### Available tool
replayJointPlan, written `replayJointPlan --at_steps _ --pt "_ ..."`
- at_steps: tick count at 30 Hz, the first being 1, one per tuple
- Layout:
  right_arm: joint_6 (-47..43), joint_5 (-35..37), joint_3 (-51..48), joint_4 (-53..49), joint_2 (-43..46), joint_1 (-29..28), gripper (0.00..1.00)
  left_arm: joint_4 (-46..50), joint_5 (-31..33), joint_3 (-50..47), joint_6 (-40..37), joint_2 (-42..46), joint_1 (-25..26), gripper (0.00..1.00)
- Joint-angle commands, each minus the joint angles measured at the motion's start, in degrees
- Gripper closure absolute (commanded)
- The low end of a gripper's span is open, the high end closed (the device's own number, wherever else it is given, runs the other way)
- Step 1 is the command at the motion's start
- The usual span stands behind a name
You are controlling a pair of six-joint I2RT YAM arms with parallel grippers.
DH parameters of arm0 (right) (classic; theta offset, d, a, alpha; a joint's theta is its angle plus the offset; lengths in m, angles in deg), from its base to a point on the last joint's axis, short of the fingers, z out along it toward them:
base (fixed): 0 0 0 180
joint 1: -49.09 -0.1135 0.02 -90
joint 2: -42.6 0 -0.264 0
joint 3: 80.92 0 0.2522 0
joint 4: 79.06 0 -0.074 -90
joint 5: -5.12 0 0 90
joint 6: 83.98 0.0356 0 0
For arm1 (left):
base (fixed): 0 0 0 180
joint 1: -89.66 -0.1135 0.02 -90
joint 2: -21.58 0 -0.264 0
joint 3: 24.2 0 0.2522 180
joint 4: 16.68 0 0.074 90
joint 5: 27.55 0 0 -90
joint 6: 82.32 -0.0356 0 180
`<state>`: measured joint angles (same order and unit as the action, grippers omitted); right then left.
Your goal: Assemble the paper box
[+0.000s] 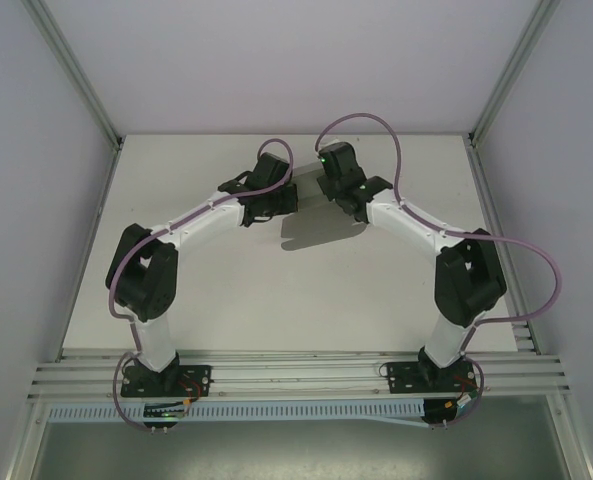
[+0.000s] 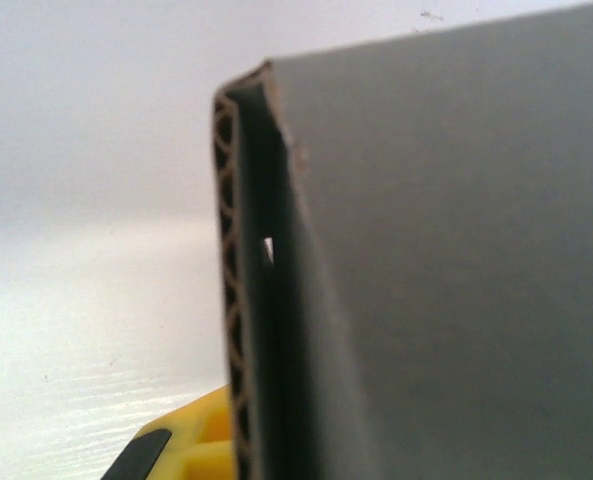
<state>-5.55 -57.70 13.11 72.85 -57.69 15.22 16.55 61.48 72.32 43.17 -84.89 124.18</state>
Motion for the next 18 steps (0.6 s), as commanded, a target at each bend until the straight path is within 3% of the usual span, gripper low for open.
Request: replayJointPlan --at_steps 1,5,8,10,13,18 --pt "-0.7 31.3 0.3 -5.1 -4.3 6.6 1.00 9.2 3.8 1.3 1.6 2.2 -0.1 1.00" --pt "-2.2 27.5 -0.3 -4.2 -3.9 6.6 1.00 8.3 1.9 1.6 1.0 1.9 -0.2 1.00" --pt "-3.9 11.2 -2.5 -3.6 -1.5 7.5 1.00 6.1 -1.3 1.2 -0.5 2.1 -0.2 1.00" --pt "-3.2 -2.2 -3.2 -5.6 0.3 9.3 0.92 6.0 -1.6 1.3 -1.0 2.2 -0.2 1.00" --pt "-1.8 -13.1 -3.3 -8.4 1.5 11.9 0.82 6.1 -0.7 0.9 -1.1 2.9 -0.2 1.00" --pt "-1.5 -8.7 -3.6 -9.6 1.6 12.6 0.80 5.8 -0.1 0.6 -1.6 3.7 -0.1 1.00"
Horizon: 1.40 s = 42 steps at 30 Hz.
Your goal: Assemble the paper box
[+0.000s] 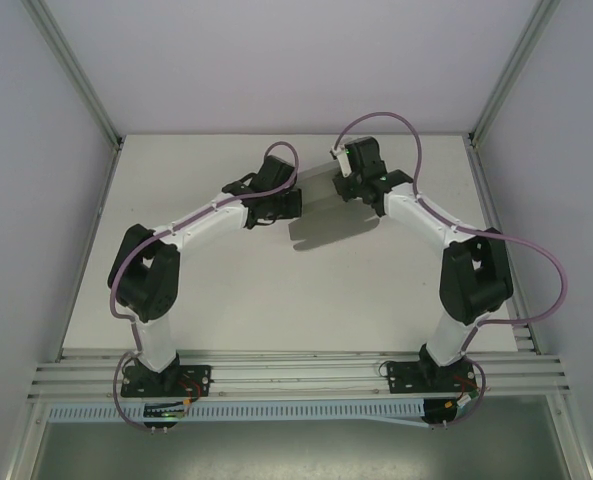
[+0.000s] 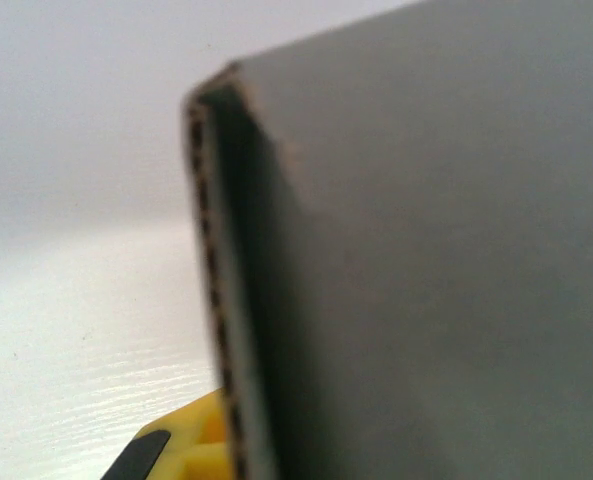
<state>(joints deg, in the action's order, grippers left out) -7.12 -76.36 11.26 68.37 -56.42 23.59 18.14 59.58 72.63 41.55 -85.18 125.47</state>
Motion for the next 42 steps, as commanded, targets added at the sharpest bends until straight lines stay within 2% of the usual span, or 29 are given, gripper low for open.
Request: replayJointPlan --at_steps 1,3,6,9,13,17,21,23,28,38,42 --pt "0.0 11.1 -1.8 -5.2 0.4 4.2 0.80 4.3 1.9 0.4 0.1 3.8 -1.5 1.00" --pt "0.7 15.6 -2.0 -4.3 0.5 3.9 0.79 4.5 1.9 0.7 0.0 3.7 -1.4 1.00" --pt "1.2 19.9 -2.2 -3.1 1.0 3.6 0.86 4.8 1.8 1.0 0.0 3.3 -1.5 1.00" --pt "2.6 23.3 -2.7 -1.4 1.6 3.3 1.00 5.1 1.7 1.5 0.0 2.6 -1.4 1.00" --pt "5.4 30.2 -1.8 -1.2 1.4 2.9 1.00 5.7 1.9 2.1 0.5 1.8 -1.4 1.00" --pt "6.3 43.4 0.7 -2.5 -1.1 1.6 1.00 6.0 2.0 2.4 1.1 1.3 -1.4 1.00" --pt "7.1 49.2 2.0 -3.5 -3.0 1.7 1.00 7.5 3.8 2.9 1.7 1.1 -1.4 1.00" --pt "5.9 54.4 1.9 -1.5 -4.2 2.0 1.00 7.9 4.2 2.6 1.9 1.3 -1.5 1.00" --pt "2.0 62.1 2.0 2.2 -7.8 3.9 1.00 8.0 5.0 2.1 1.9 1.9 -1.4 1.00" --pt "-1.3 63.7 0.8 8.0 -9.3 5.3 1.00 8.7 4.6 2.7 1.3 0.9 -1.4 1.00" --pt "0.2 58.8 0.3 9.1 -9.3 5.0 0.98 8.3 4.0 2.1 1.2 1.0 -1.4 1.00"
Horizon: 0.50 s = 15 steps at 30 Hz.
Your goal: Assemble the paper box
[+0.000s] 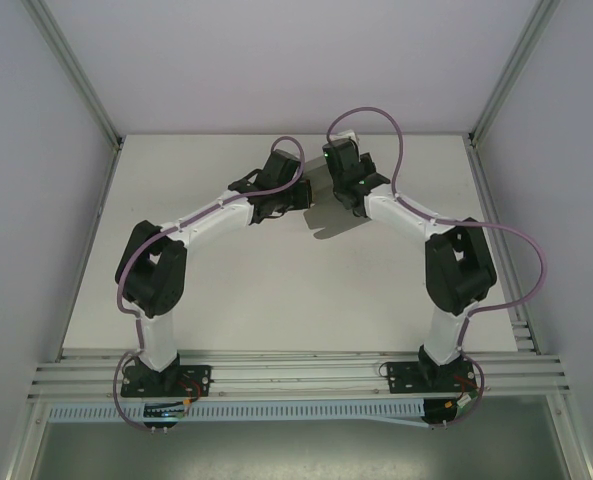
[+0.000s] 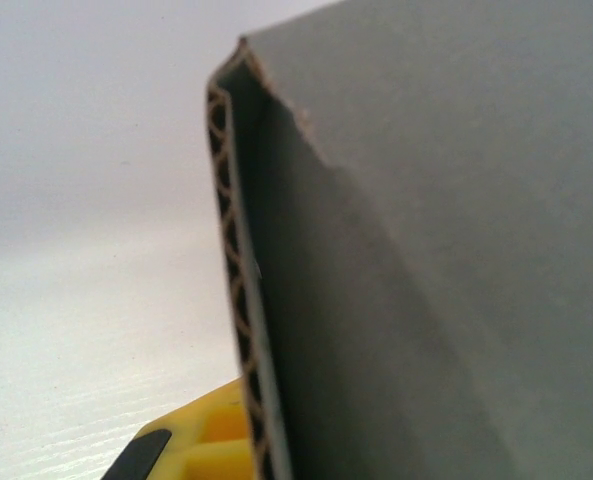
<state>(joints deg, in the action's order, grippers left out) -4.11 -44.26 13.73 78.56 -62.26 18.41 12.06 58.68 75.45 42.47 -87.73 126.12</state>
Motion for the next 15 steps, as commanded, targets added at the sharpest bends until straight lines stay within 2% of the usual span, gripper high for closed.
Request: replayJointPlan --at_steps 1,4,6,7,9,10,11,12,15 --pt "-1.5 23.4 -2.3 -1.7 -2.9 10.0 0.96 14.0 4.7 -0.9 0.3 3.6 -2.1 1.00" --pt "-0.9 6.3 -5.4 -0.3 2.1 9.0 0.87 13.3 4.1 -1.1 0.0 3.3 -2.1 1.00" --pt "-1.2 -8.2 -8.9 1.7 6.6 8.4 0.66 12.9 3.6 -1.1 -0.3 3.1 -2.1 1.00" --pt "-0.7 -14.7 -10.5 2.6 8.7 8.3 0.62 12.8 3.5 -0.9 -0.3 2.9 -2.1 1.00" --pt "-1.1 -28.7 -13.0 3.5 12.4 8.4 0.41 12.1 3.1 -1.0 -0.3 2.8 -2.1 1.00" --pt "-1.2 -33.2 -14.1 4.3 13.7 8.4 0.26 11.8 2.7 -1.2 -0.3 2.8 -2.1 1.00" --pt "-1.2 -38.5 -15.2 5.4 14.7 8.5 0.06 11.5 2.4 -1.2 -0.3 2.7 -2.2 1.00" --pt "-1.3 -42.8 -16.1 6.3 15.7 8.4 0.01 11.1 1.9 -1.3 -0.4 2.6 -2.1 1.00" --pt "-0.8 -50.3 -17.6 6.5 18.2 8.3 0.01 10.7 1.6 -1.4 -0.5 2.3 -2.1 1.00"
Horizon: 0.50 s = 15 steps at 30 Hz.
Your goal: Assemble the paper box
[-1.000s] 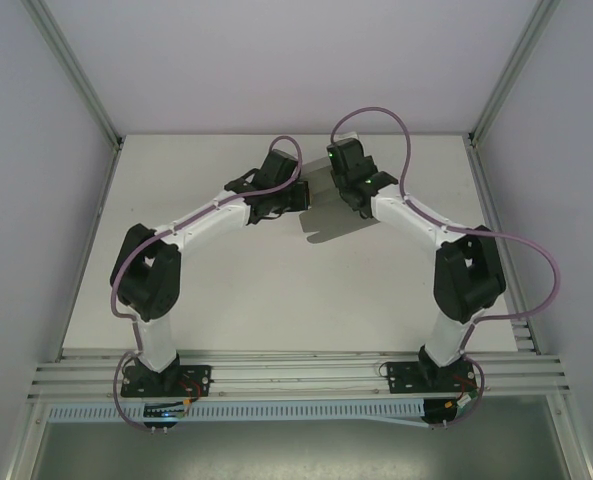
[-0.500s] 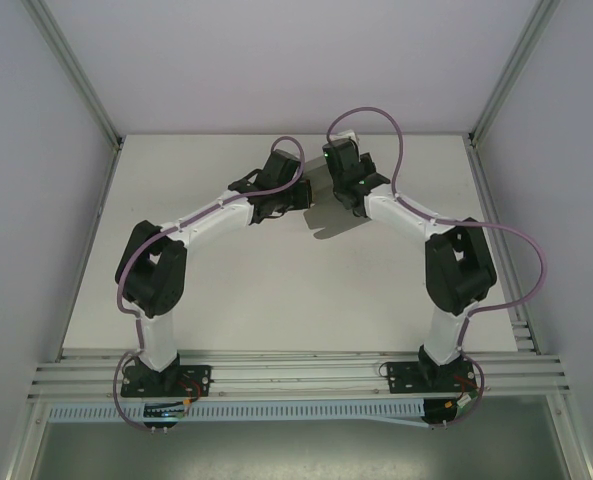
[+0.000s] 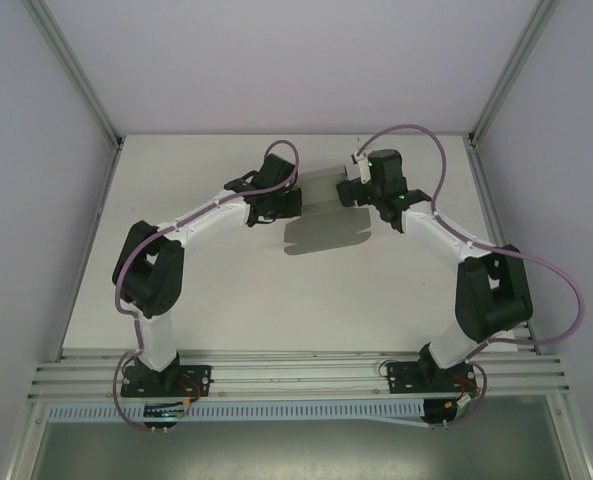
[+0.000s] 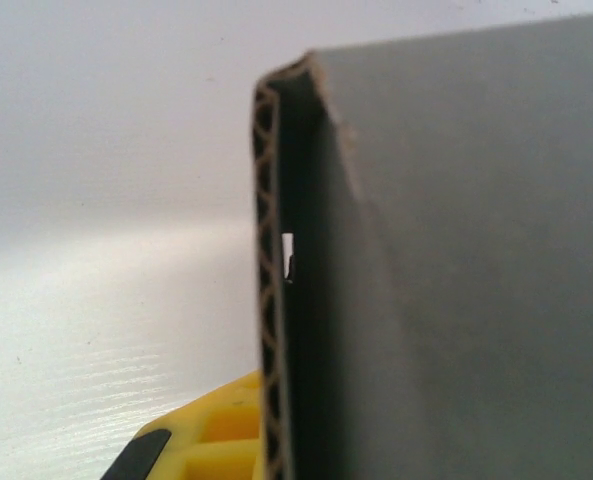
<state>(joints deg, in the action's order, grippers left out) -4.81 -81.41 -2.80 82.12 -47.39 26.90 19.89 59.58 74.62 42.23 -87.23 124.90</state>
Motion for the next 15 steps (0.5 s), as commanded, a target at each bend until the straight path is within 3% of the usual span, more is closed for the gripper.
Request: replayJointPlan --at_steps 1,6,9,14,15 --pt "0.2 -14.4 -1.4 3.0 4.3 -0.2 0.01 2.8 0.7 -0.6 -0.5 1.7 -0.9 1.00" --pt "1.3 -20.9 -4.8 5.0 11.7 -0.2 0.01 1.9 0.7 -0.9 -1.5 1.4 -0.9 1.00" --pt "2.6 -17.2 -7.9 7.0 15.6 -0.1 0.01 1.5 0.2 -0.8 -1.5 1.5 -0.9 1.00" --pt "-3.0 -9.6 -6.6 -3.1 16.5 1.6 0.02 0.8 -0.7 -1.2 -2.5 2.0 -0.9 1.00" --pt "-2.9 -10.7 -6.0 -5.1 16.4 3.5 0.05 0.7 -0.7 -1.3 -2.8 2.2 -0.9 1.00"
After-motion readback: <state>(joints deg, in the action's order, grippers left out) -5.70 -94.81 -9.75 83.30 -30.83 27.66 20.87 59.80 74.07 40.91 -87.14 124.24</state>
